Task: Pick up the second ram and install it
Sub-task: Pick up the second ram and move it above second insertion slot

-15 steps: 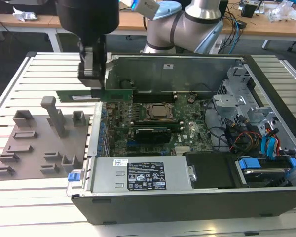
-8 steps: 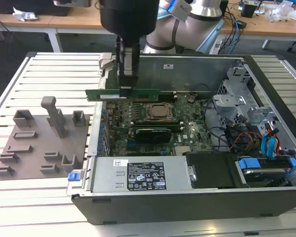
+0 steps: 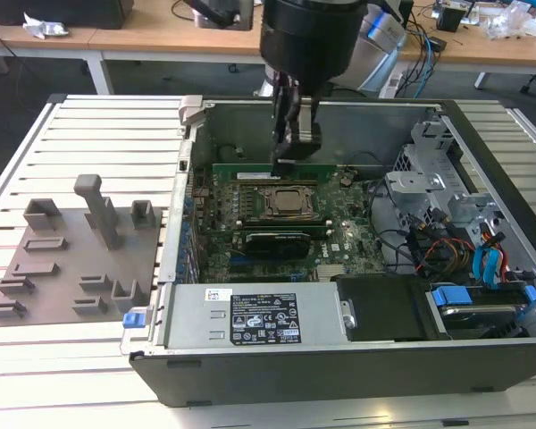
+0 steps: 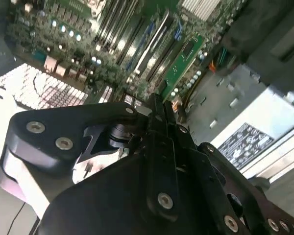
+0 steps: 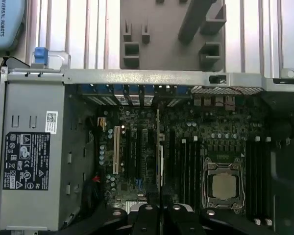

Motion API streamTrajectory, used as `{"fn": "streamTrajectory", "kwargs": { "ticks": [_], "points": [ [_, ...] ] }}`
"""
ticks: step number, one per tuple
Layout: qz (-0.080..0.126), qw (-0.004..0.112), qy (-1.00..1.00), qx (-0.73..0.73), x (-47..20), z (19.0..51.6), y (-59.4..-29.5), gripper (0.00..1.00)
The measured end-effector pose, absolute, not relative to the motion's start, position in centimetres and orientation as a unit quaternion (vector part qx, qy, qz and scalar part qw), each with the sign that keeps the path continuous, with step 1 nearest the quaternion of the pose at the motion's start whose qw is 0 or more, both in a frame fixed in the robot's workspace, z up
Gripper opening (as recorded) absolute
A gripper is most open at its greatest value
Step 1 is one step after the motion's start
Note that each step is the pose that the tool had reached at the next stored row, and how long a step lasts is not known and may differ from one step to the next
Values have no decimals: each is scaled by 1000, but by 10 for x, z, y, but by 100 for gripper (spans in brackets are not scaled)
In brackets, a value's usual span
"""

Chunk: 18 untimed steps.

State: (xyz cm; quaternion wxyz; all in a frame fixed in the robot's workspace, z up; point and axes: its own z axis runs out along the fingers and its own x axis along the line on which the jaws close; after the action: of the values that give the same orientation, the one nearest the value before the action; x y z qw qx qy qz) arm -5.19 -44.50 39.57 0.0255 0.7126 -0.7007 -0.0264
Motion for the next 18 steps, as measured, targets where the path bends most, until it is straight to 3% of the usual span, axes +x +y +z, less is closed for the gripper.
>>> {"fn": "streamTrajectory", "kwargs": {
  "ticks": [7, 14, 18],
  "points": [
    [-27, 26, -701, 713, -23, 377, -431, 13],
    [-27, 26, -701, 713, -4, 346, -390, 13],
    [-27, 26, -701, 713, -4, 344, -388, 13]
  ]
}}
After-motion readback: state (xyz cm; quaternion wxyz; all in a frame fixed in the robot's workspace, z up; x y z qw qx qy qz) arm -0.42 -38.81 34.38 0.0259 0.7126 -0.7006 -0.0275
